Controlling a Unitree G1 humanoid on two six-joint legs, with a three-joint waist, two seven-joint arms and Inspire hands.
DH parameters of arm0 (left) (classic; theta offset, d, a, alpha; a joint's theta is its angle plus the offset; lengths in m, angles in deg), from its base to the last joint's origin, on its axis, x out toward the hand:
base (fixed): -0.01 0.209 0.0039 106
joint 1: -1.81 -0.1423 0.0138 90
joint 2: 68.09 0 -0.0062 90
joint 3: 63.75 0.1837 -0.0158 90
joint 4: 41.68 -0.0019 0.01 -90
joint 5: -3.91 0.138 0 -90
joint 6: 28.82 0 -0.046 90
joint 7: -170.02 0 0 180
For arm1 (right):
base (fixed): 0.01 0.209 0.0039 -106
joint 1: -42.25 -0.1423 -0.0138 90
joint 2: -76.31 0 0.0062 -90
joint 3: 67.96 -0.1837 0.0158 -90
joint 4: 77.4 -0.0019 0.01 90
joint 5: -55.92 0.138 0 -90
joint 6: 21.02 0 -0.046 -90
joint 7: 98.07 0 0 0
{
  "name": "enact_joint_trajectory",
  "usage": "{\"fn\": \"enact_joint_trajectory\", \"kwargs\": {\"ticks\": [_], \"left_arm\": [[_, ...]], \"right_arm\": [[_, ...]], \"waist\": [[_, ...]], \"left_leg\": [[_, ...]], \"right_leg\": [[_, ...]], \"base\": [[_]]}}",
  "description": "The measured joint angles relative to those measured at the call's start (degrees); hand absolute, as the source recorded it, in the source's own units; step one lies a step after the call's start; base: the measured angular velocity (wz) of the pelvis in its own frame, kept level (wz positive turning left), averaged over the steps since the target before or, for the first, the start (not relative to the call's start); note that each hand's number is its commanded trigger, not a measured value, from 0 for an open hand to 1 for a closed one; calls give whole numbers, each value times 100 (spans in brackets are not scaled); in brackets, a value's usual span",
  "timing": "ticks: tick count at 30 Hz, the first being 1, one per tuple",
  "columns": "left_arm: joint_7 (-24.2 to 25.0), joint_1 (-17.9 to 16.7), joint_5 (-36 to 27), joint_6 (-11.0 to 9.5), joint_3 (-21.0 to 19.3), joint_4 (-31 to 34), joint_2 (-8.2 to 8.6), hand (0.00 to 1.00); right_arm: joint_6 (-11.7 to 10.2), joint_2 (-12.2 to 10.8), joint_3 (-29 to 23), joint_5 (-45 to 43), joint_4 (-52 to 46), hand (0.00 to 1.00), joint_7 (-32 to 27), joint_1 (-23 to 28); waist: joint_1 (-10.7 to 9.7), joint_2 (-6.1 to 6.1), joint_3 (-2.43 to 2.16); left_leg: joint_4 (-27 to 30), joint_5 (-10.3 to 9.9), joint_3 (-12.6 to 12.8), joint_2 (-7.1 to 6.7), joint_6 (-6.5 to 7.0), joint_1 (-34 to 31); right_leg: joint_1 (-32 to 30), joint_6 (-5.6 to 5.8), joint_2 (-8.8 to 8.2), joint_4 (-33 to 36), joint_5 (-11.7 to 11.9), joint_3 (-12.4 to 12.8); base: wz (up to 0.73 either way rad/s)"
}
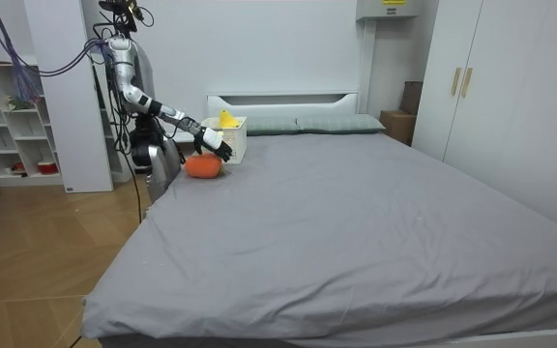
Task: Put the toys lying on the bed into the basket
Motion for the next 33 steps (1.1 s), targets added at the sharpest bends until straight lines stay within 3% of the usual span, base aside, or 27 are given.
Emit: {"fn": "enact_joint_trajectory", "kwargs": {"ticks": [2, 6, 7, 8, 9, 18, 27, 33], "left_arm": [[-5, 3, -2, 0, -6, -2, -2, 0], [-26, -1, -25, 0, -2, -63, -2, 0], [-30, -1, -25, 1, -1, -84, -2, 0], [-39, 7, -20, 2, 7, -104, -1, 0], [-40, 14, -20, 2, 6, -101, -2, 0], [-56, 13, -20, -4, 9, -56, 7, 0], [-60, 21, -15, -3, 12, -56, 9, 0], [-73, 5, -23, -3, 3, -73, 13, 0]], "right_arm": [[10, -5, 102, -20, 122, 0, 107, -1], [113, -62, 209, -240, 219, 2, 271, -29], [112, -77, 238, -264, 296, 24, 269, -68], [114, -103, 289, -401, 426, 71, 270, -115], [109, -138, 297, -583, 523, 100, 269, -128], [114, -249, 304, -1074, 1022, 100, 215, -398], [181, -447, 399, -1124, 1271, 100, 334, -403], [169, -436, 383, -1114, 1257, 100, 194, -404]], "waist": [[71, -31, 21], [209, -101, 17], [229, -103, 17], [289, -109, 16], [320, -116, 16], [458, -120, 13], [452, -112, 16], [448, -61, 36]], "left_leg": [[3, 0, -23, -4, 0, -16], [83, -3, -84, -13, 2, -135], [83, -3, -83, -13, 2, -135], [83, -3, -84, -13, 2, -146], [89, -3, -94, -13, 2, -173], [172, -51, -143, -12, -5, -248], [174, -49, -146, -12, -5, -312], [178, -45, -129, -12, -2, -283]], "right_leg": [[-5, 0, -3, 1, 0, -28], [-69, 4, -6, 4, 3, -86], [-70, 4, -6, 4, 3, -83], [-79, 4, -5, 4, 3, -84], [-95, 4, -4, 2, 4, -92], [-111, 4, 8, 1, 4, -121], [-172, 4, 7, 3, 3, -113], [-156, 5, 1, 1, 3, -115]], "base": [[5], [9], [0], [0], [5], [3], [0], [-1]]}}
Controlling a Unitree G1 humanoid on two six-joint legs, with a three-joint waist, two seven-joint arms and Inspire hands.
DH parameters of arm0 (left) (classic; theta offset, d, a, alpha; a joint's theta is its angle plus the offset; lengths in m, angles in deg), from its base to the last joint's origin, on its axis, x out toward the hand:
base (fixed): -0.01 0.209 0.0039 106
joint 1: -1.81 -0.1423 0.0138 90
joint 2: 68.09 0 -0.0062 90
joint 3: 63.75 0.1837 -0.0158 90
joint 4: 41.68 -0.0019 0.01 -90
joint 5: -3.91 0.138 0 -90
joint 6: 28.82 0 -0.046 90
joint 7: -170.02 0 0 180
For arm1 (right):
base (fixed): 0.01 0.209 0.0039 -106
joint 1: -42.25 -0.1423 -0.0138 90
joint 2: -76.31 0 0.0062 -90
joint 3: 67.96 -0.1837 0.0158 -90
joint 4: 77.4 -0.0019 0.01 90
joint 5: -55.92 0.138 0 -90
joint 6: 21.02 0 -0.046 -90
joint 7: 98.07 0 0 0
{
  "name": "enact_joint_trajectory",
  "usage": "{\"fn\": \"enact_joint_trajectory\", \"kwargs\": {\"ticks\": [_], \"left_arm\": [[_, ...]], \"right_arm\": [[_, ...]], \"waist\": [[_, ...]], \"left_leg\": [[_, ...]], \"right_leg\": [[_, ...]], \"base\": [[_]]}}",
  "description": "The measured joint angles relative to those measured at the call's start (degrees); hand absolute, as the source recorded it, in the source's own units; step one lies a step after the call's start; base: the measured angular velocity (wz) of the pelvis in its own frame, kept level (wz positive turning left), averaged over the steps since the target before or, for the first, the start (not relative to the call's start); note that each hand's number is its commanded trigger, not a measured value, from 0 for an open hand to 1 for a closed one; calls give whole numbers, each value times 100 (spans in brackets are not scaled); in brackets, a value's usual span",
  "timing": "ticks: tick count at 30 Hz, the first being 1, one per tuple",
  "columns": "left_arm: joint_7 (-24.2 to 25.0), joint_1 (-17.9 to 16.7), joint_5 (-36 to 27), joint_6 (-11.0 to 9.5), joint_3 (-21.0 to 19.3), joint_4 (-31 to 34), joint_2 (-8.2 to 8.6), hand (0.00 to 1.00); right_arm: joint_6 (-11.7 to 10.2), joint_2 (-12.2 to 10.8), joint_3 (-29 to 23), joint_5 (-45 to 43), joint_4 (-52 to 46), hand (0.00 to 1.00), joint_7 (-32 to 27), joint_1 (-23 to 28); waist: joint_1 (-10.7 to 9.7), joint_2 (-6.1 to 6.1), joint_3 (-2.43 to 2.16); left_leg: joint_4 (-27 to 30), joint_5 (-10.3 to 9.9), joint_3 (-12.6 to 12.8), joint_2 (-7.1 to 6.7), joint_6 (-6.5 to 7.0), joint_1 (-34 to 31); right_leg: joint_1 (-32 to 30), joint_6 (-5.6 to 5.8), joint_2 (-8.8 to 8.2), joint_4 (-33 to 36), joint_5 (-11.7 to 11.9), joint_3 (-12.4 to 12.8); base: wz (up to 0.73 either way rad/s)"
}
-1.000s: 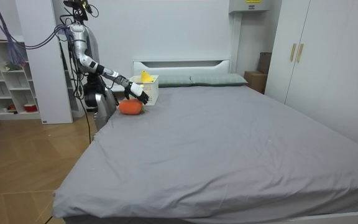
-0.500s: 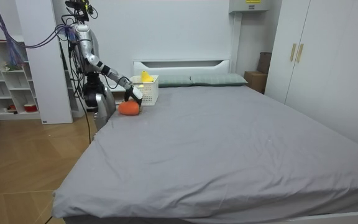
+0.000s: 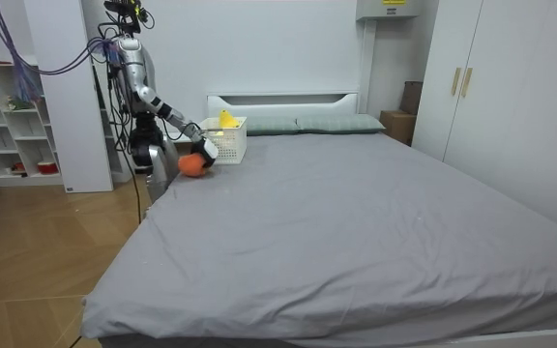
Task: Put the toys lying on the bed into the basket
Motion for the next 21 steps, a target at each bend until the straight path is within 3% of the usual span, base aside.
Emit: {"fn": "enact_joint_trajectory", "kwargs": {"ticks": [5, 13, 17, 21], "left_arm": [[-13, 21, 17, 2, -39, 5, 4, 0], [-27, -106, 2, -138, -462, -97, -66, 0], [-28, -175, 31, -142, -590, -102, -66, 0], [-28, -133, 4, -160, -599, -98, -88, 0]], "right_arm": [[-26, 28, -227, 6, -205, 100, -239, -3], [-348, 672, -1268, 215, -2148, 100, -708, -14], [-376, 787, -1765, 247, -3012, 100, -922, -12], [-371, 989, -1863, 355, -3631, 100, -1021, -16]], "waist": [[-31, 52, 25], [-362, 53, 9], [-485, 54, 3], [-495, 63, -2]], "left_leg": [[-3, -5, -4, -2, 1, 80], [-17, 13, 54, 6, 7, 98], [-67, 12, 94, 11, 8, 198], [-108, 11, 132, 17, 9, 272]], "right_leg": [[81, 2, -2, -4, -2, -2], [79, 2, -10, 1, -1, 5], [134, 3, -8, 1, -1, 43], [170, 3, -8, 12, -1, 74]], "base": [[0], [0], [-7], [-9]]}}
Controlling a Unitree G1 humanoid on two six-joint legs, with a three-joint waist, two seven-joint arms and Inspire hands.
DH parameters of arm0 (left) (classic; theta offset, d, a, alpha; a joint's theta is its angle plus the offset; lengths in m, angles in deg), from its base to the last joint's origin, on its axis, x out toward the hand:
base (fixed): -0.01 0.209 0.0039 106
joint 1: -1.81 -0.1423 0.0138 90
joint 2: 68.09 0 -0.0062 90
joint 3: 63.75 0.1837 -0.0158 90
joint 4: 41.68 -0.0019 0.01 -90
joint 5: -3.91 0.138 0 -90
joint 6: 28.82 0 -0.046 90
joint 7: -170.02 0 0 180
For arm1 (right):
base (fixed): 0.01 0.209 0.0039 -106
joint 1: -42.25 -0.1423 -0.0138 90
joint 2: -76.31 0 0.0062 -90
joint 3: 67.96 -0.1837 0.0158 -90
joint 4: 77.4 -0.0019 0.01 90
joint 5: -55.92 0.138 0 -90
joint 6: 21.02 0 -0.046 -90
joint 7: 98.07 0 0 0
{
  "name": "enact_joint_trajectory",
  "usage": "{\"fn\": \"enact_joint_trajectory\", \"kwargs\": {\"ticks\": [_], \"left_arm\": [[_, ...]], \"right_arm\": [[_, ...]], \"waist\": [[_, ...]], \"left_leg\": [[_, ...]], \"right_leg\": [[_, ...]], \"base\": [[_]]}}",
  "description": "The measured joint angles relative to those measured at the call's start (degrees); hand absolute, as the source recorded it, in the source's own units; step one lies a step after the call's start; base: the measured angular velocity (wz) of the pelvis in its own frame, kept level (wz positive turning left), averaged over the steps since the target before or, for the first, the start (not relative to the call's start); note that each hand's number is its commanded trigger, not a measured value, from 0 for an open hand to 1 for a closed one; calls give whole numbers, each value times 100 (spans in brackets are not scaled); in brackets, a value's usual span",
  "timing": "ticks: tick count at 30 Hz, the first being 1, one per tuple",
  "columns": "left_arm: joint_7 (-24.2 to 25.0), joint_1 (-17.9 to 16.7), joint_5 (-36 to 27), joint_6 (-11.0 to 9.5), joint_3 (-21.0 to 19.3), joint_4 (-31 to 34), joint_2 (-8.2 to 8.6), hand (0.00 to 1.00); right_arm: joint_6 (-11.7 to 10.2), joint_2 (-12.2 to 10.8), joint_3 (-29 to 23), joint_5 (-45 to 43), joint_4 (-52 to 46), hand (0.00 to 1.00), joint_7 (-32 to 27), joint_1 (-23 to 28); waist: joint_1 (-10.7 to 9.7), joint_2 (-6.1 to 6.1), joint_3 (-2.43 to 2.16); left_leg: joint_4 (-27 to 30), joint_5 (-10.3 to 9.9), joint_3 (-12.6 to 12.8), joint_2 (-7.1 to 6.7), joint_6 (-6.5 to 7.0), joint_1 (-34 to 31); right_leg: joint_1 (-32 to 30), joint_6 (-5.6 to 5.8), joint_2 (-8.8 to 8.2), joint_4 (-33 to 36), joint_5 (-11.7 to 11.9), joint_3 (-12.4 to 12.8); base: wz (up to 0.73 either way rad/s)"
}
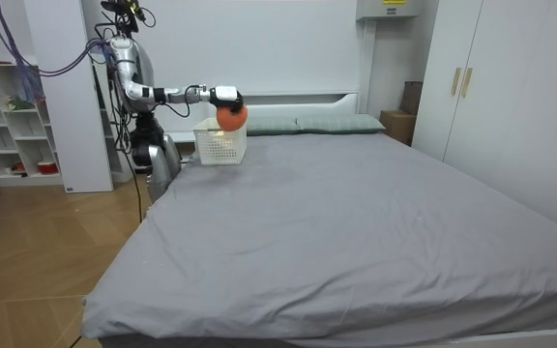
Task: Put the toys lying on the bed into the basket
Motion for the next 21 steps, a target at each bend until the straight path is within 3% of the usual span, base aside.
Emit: {"fn": "enact_joint_trajectory", "kwargs": {"ticks": [6, 13, 21], "left_arm": [[0, -7, 15, -43, -4, 6, -18, 0], [1, -160, 65, -42, 1, 38, -27, 0], [7, -100, 65, 34, 23, -167, 1, 0]], "right_arm": [[0, -1, -5, 136, -258, 100, -81, -323], [20, 8, 72, 184, -492, 100, -120, -816], [186, -79, 478, 104, -878, 100, 29, -1285]], "waist": [[45, -57, -39], [153, -21, -13], [454, 46, -1]], "left_leg": [[16, 0, 0, 0, 1, 17], [14, -2, -79, -13, 5, 9], [71, 1, -232, -41, 4, -108]], "right_leg": [[13, 0, -10, 33, 0, -11], [1, 1, -18, 75, 0, -80], [-20, 2, -38, 70, 0, -267]], "base": [[0], [3], [11]]}}
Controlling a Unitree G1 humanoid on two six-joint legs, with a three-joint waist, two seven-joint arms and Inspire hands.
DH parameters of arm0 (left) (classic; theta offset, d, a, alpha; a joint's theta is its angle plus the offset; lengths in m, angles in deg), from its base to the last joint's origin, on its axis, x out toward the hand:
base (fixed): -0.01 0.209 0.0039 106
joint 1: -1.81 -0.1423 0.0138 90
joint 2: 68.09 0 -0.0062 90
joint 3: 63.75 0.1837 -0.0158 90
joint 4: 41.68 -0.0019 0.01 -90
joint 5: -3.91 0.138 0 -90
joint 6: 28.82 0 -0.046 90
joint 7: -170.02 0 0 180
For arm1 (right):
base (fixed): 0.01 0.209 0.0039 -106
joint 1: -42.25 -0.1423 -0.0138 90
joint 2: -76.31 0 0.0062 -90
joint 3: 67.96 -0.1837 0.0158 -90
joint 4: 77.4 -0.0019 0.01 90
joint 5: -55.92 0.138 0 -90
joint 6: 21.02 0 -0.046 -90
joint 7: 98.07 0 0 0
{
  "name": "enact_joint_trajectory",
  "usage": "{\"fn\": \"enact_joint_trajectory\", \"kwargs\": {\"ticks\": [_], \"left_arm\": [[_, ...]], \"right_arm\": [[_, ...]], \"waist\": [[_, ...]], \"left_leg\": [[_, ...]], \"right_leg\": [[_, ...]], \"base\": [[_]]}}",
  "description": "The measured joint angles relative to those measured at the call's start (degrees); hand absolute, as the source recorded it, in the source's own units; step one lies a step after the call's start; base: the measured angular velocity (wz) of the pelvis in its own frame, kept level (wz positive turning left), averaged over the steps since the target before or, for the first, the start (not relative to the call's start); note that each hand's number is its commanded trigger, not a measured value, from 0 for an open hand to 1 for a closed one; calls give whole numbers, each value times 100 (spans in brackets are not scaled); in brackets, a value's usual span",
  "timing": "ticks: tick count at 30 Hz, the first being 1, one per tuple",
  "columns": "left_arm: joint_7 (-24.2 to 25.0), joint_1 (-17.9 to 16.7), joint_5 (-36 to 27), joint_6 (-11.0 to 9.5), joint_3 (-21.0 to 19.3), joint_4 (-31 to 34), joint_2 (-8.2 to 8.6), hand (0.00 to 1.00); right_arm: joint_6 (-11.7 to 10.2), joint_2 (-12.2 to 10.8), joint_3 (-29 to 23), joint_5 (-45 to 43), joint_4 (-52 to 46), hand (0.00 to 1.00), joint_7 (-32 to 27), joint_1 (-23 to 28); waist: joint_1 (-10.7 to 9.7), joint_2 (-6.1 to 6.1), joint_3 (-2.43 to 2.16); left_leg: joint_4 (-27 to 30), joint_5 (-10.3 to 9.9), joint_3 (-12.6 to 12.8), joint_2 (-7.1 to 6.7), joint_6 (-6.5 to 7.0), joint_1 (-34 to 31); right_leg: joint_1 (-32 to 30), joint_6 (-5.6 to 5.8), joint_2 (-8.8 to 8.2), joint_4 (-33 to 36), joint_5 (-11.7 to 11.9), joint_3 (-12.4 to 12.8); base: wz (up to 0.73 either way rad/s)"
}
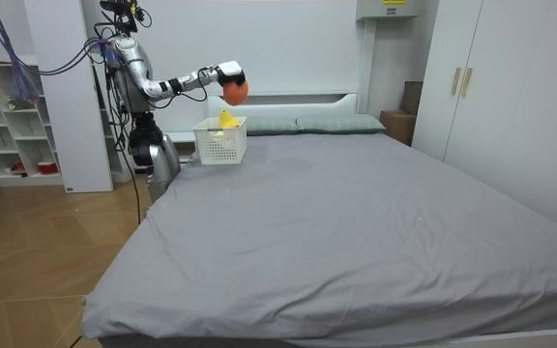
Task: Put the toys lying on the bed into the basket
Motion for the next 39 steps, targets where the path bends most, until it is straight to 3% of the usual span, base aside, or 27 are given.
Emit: {"fn": "enact_joint_trajectory", "kwargs": {"ticks": [5, 8, 11, 13, 15, 16, 17, 18, 24, 27, 29, 37, 39], "left_arm": [[5, 26, -3, 79, 4, -7, 9, 0], [3, 103, -69, 128, 35, -2, 27, 0], [3, 97, -61, 179, 27, 46, 19, 0], [3, 66, -60, 224, 27, 119, 19, 0], [3, 90, -37, 262, 27, 118, 22, 0], [3, 90, -35, 262, 23, 115, 20, 0], [3, 76, -20, 261, 11, 105, 12, 0], [3, 79, -7, 261, 9, 102, -6, 0], [3, 75, -10, 268, 12, 90, -20, 0], [4, 112, -17, 284, 12, 98, -7, 0], [4, 113, -24, 284, 10, 104, -8, 0], [3, 100, -2, 299, 15, 236, 10, 0], [3, 85, -5, 303, 13, 304, 23, 0]], "right_arm": [[25, -153, 314, 9, -78, 100, 157, -91], [155, -202, 584, 8, -73, 100, 189, -132], [246, -205, 844, 13, -61, 96, 233, -160], [303, -208, 930, 25, -53, 89, 249, -163], [344, -213, 988, 17, 12, 72, 246, -176], [359, -212, 1010, 4, 45, 56, 247, -179], [371, -214, 1042, -8, 119, 31, 247, -180], [374, -219, 1095, -13, 200, 0, 248, -185], [379, -227, 1365, -9, 518, 0, 371, -191], [383, -226, 1433, -6, 563, 0, 441, -190], [383, -226, 1459, -5, 591, 0, 443, -189], [377, -229, 1456, -85, 767, 0, 439, -180], [376, -227, 1438, -133, 767, 0, 434, -179]], "waist": [[168, -18, -12], [238, -40, -7], [375, -126, -9], [448, -156, -13], [572, -197, -16], [615, -181, -1], [674, -209, 9], [688, -216, 27], [772, -250, 55], [822, -183, 100], [827, -163, 107], [755, -124, 90], [671, -97, 53]], "left_leg": [[15, 31, -155, -39, -6, -48], [18, 86, -295, -86, -8, -124], [24, 109, -370, -92, -26, -182], [27, 125, -441, -111, -30, -213], [26, 147, -491, -138, -26, -217], [25, 150, -493, -142, -23, -215], [26, 161, -518, -153, -18, -216], [26, 180, -577, -170, -18, -231], [43, 207, -654, -187, -23, -273], [51, 211, -654, -187, -26, -272], [51, 211, -654, -187, -26, -273], [51, 210, -679, -191, -26, -301], [51, 213, -685, -194, -27, -291]], "right_leg": [[32, 1, -4, -33, 0, -62], [25, 2, -19, -58, -1, -144], [10, 3, -15, -75, -1, -177], [10, 3, -23, -77, 0, -269], [19, 4, -39, -77, 0, -312], [21, 4, -41, -77, 0, -311], [30, 5, -45, -78, 0, -320], [32, 9, -50, -78, 3, -344], [25, 15, -57, -76, 7, -421], [29, 15, -55, -77, 7, -421], [28, 15, -54, -79, 7, -421], [11, 15, -51, -87, 7, -437], [15, 16, -51, -86, 7, -440]], "base": [[14], [27], [15], [20], [14], [6], [14], [19], [8], [0], [0], [1], [0]]}}
